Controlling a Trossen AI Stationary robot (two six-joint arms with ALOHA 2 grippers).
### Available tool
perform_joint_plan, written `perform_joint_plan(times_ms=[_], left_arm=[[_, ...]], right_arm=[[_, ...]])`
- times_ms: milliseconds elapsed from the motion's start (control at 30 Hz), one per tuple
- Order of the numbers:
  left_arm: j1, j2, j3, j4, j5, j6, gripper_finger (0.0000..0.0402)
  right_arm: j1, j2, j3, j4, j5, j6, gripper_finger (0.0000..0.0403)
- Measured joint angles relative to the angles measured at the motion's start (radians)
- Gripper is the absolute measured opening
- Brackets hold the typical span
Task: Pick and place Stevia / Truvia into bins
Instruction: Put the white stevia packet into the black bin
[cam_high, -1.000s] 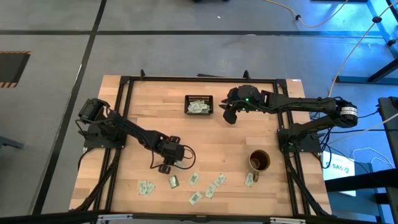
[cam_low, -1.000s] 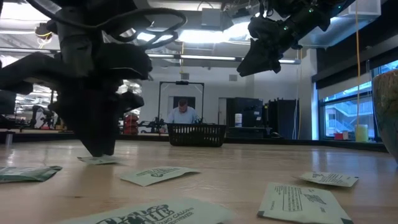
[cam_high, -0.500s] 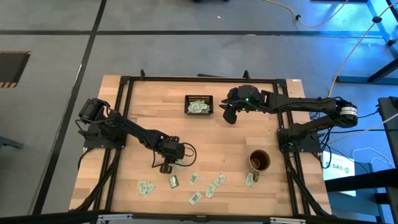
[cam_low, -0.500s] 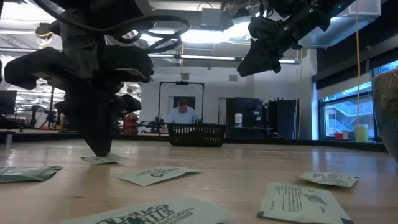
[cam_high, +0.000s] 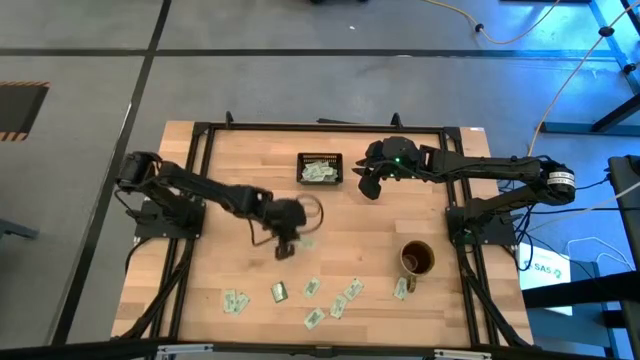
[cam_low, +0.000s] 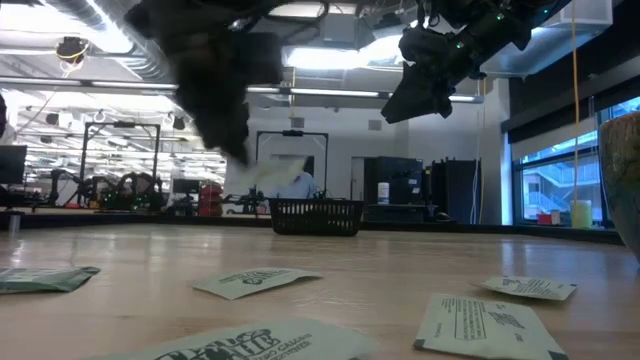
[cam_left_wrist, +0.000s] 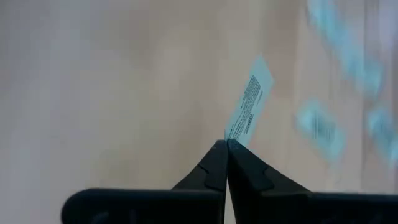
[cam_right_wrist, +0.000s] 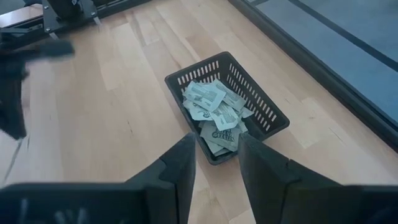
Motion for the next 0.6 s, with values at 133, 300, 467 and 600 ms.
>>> perform_joint_plan(times_ms=[133, 300, 467, 600], left_arm=[[0.112, -0.035, 0.036, 0.013, -0.088, -0.097, 0.0003], [0.251, -0.026, 0.059, 0.053, -0.173, -0.094, 0.0003], [0.369, -0.001, 0.06, 0.085, -0.193, -0.051, 0.0003], [0.433, 0.013, 0.06, 0.096, -0.191, -0.044, 0.0003]], right_arm=[[0.0, 0.0, 0.0, 0.002, 0.0, 0.0, 0.0124], [0.0, 0.0, 0.0, 0.007, 0.0, 0.0, 0.0124], [-0.001, 0.0, 0.0, 0.007, 0.0, 0.001, 0.0124], [-0.001, 0.0, 0.0, 0.01, 0.0, 0.002, 0.0124]])
